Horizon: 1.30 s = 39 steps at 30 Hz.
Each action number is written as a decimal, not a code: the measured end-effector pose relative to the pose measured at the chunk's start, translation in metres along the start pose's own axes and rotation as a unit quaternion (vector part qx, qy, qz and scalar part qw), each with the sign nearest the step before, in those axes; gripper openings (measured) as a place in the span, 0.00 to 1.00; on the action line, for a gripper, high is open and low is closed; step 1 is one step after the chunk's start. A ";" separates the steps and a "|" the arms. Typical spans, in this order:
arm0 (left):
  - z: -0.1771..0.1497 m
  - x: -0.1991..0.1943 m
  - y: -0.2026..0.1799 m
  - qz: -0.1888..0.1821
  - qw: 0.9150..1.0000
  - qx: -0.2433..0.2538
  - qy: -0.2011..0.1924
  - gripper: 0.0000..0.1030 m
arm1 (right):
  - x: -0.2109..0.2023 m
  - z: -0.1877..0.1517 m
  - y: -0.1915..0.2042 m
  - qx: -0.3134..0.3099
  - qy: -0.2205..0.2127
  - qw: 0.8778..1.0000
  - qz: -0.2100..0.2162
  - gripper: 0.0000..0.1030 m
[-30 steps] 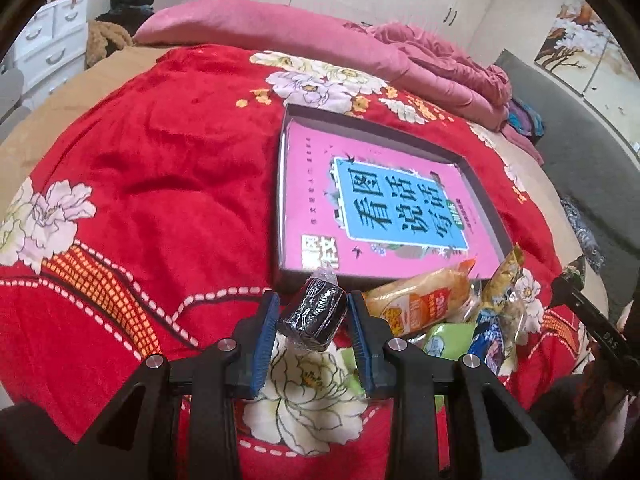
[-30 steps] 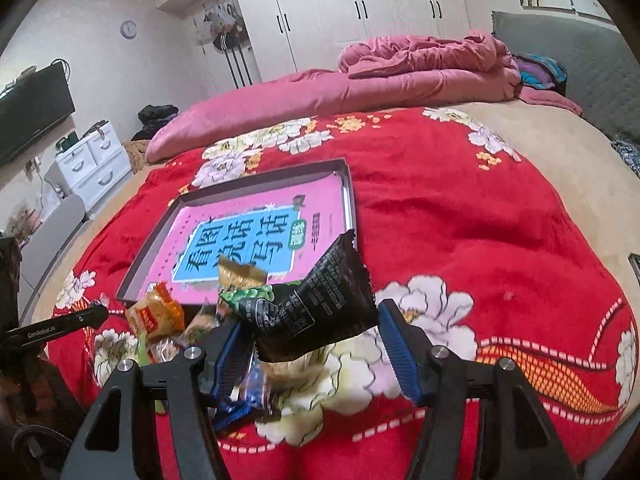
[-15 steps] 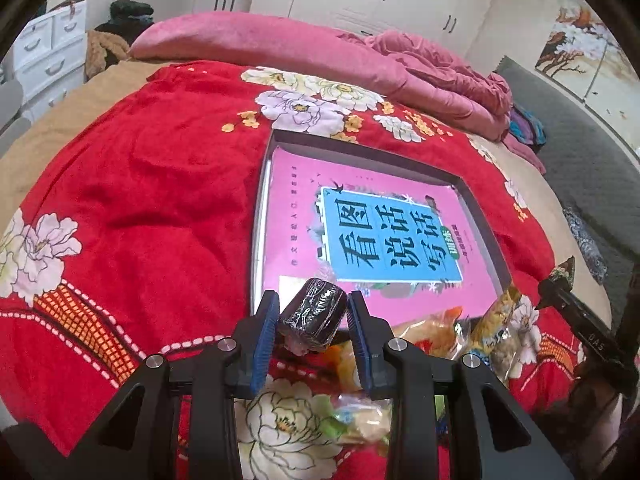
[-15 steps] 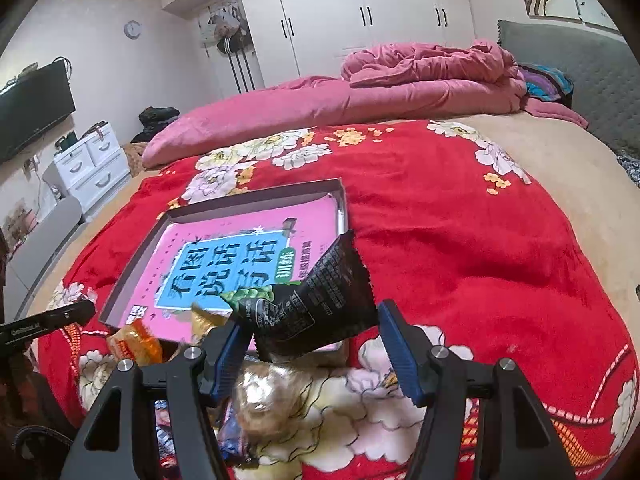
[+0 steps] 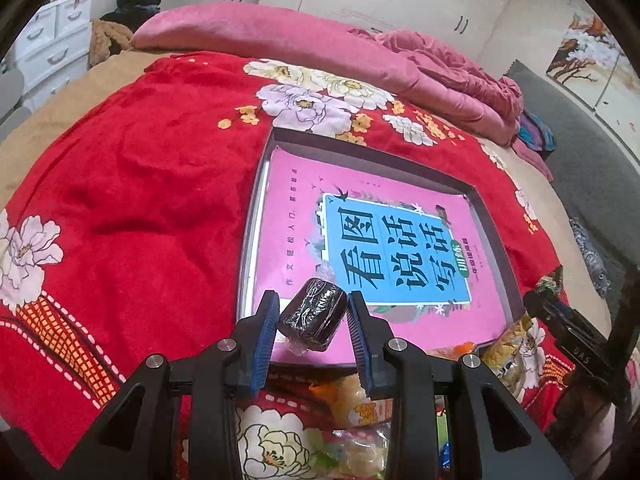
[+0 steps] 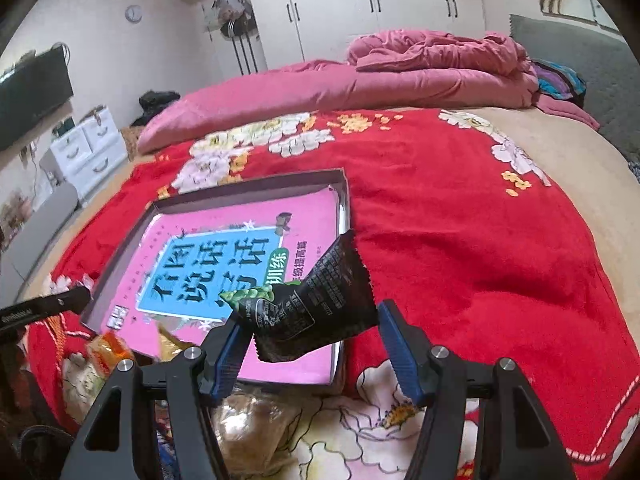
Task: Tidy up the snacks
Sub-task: 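Grasp the dark candy with the left tool while the right tool lifts the black chip bag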
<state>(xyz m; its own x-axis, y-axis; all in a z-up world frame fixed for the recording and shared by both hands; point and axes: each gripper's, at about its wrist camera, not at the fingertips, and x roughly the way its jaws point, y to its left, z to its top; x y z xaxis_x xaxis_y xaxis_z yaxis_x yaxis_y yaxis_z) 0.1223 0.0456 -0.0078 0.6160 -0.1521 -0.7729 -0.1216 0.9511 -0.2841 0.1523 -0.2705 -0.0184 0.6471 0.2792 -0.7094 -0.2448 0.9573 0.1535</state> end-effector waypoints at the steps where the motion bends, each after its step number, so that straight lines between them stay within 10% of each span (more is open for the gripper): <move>1: 0.000 0.002 0.000 0.000 1.000 0.000 0.002 0.35 | 0.004 0.000 0.001 -0.006 0.005 1.000 -0.001 0.62; 39: 0.001 0.032 -0.012 -0.001 1.000 0.006 0.028 0.35 | 0.035 -0.005 0.025 -0.105 0.036 0.994 -0.023 0.62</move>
<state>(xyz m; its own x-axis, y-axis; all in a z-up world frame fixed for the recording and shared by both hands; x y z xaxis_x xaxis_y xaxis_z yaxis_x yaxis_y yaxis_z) 0.1444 0.0300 -0.0290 0.5716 -0.1686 -0.8030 -0.1114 0.9537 -0.2795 0.1649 -0.2377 -0.0427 0.6089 0.2225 -0.7614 -0.3660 0.9304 -0.0208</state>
